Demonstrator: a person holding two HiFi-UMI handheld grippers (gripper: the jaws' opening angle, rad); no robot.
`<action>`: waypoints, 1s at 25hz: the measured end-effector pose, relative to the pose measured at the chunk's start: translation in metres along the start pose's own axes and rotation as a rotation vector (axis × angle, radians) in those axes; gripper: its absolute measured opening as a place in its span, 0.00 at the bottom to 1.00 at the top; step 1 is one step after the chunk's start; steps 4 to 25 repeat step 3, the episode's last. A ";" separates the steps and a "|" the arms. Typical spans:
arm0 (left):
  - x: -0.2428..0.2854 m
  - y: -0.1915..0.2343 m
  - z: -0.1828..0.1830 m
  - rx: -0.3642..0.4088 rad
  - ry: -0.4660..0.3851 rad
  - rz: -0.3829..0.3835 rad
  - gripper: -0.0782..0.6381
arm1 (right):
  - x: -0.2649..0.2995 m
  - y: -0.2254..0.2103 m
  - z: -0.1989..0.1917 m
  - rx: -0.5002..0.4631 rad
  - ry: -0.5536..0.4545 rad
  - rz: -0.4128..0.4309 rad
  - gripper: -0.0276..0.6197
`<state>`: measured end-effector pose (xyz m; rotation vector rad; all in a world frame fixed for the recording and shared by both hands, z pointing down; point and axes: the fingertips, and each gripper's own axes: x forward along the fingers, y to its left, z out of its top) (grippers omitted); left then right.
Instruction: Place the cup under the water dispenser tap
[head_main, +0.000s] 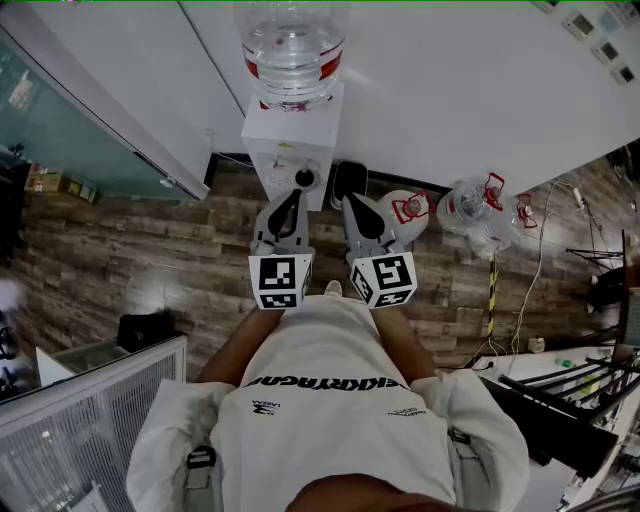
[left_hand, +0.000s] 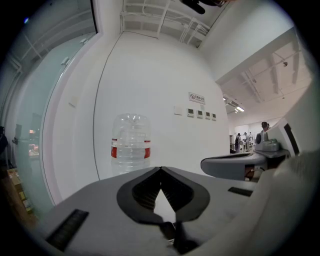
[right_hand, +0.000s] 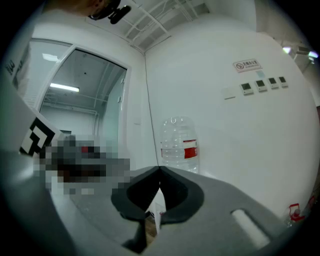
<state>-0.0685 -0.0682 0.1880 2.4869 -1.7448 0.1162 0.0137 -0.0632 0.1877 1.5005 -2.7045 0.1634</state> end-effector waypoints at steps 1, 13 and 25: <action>0.000 -0.001 0.000 -0.001 -0.002 -0.002 0.11 | -0.001 0.000 0.001 -0.001 -0.003 -0.001 0.04; 0.000 -0.004 0.001 -0.008 -0.003 -0.008 0.11 | -0.001 -0.001 0.002 -0.004 -0.009 -0.004 0.04; 0.000 -0.004 0.001 -0.008 -0.003 -0.008 0.11 | -0.001 -0.001 0.002 -0.004 -0.009 -0.004 0.04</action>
